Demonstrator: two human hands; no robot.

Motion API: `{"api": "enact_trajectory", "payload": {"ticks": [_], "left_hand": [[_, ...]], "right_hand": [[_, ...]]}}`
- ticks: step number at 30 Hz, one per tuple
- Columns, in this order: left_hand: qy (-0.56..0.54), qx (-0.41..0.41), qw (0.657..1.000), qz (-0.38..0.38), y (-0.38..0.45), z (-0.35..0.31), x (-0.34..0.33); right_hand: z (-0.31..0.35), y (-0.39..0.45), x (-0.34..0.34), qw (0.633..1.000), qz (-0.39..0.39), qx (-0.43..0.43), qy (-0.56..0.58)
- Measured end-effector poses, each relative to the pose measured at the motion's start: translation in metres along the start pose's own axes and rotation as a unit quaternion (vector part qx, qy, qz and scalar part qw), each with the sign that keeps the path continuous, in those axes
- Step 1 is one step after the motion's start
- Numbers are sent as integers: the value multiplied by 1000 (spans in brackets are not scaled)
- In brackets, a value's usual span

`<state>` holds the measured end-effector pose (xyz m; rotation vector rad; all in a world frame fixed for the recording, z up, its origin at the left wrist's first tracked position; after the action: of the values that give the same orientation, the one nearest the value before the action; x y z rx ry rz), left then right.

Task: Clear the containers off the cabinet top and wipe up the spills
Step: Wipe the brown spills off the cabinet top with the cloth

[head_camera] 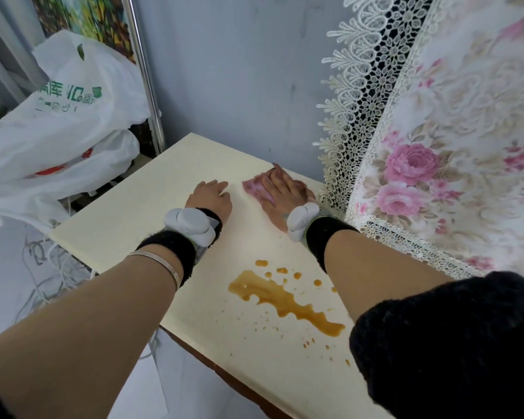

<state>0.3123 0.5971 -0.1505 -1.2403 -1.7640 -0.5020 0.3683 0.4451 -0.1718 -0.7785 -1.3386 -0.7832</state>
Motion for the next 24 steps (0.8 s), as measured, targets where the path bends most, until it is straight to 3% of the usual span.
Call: {"api": "enact_trajectory", "payload": {"ticks": [3,6,8,11,15,18,21,24], "left_hand": [[-11,1,1000,1,-11,-2,3],[-17,0,1000,2,-20,-3,5],[-19,-1,1000,-1,-28,-2,11],[-16,1,1000,0,-39,-1,20],[-11,4,1000,-4,-56,5,35],[-12,7,1000,-8,-67,10,41],[-24,9,1000,-3,-80,14,42],[-20,5,1000,5,-98,16,43]], "right_hand": [[12,-17,4,998,-32,39,-48],[29,-29,-6,990,-1,60,-129],[36,-32,-23,989,-3,124,-81],[63,-60,3,988,-23,102,-111],[74,-75,-6,996,-1,85,35],[95,-88,-8,995,7,95,11],[114,-106,-3,995,-41,84,34],[130,-124,-13,994,-1,98,38]]}}
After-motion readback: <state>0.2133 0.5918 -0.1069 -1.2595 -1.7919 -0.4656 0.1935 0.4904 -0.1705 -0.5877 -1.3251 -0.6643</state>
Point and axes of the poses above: each hand's wrist, its own y-axis towards the middle knuckle, its own x-axis out of the back of the hand, z = x × y, the point moved 5 cm from there along y, towards the middle knuckle, and after that the axes turned 4 degrees about x, right-handed, at the moved point
